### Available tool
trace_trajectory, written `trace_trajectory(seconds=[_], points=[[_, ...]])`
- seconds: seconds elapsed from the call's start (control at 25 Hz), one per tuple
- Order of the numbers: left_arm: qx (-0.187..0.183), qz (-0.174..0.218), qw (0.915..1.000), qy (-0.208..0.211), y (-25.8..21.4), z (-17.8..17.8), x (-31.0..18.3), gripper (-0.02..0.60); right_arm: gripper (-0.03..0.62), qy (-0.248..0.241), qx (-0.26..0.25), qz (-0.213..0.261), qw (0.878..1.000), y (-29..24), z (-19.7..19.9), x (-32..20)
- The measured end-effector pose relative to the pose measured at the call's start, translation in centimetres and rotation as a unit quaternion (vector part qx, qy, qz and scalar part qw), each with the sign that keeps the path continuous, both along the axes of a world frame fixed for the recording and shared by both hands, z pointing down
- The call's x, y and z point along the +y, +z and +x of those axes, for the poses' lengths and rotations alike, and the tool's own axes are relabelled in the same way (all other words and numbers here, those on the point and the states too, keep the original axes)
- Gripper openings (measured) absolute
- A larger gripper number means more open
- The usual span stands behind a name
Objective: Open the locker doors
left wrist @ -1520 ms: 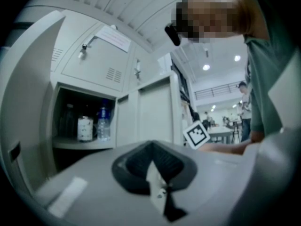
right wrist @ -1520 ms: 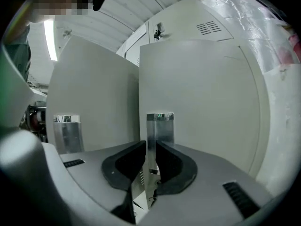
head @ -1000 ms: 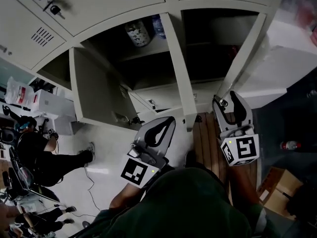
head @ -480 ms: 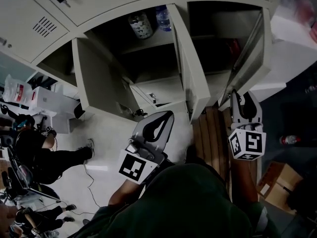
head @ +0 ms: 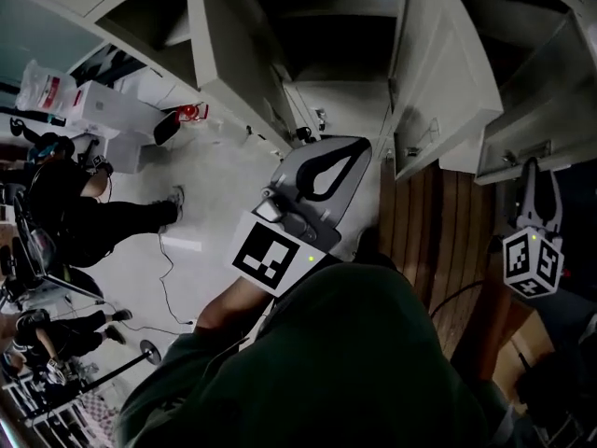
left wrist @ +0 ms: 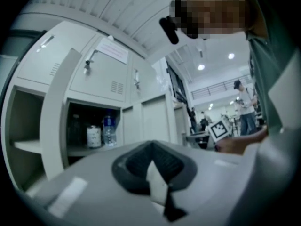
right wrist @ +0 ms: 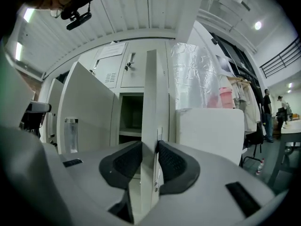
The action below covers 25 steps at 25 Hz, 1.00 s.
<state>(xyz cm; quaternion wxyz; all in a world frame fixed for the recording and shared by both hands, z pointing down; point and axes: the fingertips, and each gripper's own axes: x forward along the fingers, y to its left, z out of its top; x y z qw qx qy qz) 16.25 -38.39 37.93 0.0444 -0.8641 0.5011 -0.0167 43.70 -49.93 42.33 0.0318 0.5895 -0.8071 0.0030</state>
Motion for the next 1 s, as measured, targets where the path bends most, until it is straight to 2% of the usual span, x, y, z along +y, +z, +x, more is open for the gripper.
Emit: trace_trajectory(seconds=[0.32,0.52,0.76,0.88,1.0], points=[[-0.005,0.010,0.9987,-0.049,0.2,-7.1,2.3,0.003,0.089,0.039,0.017,-0.022,0.999,1.1,2.1,-0.2],[-0.012,0.014,0.9974,-0.070,0.3,-10.3,4.3,0.003,0.086,0.052,0.009,-0.036,0.998,0.9,2.8,-0.3],[-0.008,0.021,0.9962,-0.085,0.3,-14.5,7.1,0.003,0.075,0.084,-0.006,0.001,0.996,-2.8,4.0,2.3],[-0.005,0.027,0.9958,-0.087,-0.1,-16.1,8.7,0.003,0.044,0.048,-0.029,0.026,0.998,-5.7,2.0,5.6],[-0.004,0.030,0.9957,-0.087,-0.5,-17.3,10.5,0.003,0.017,-0.056,-0.039,0.034,0.997,-7.7,-3.7,9.3]])
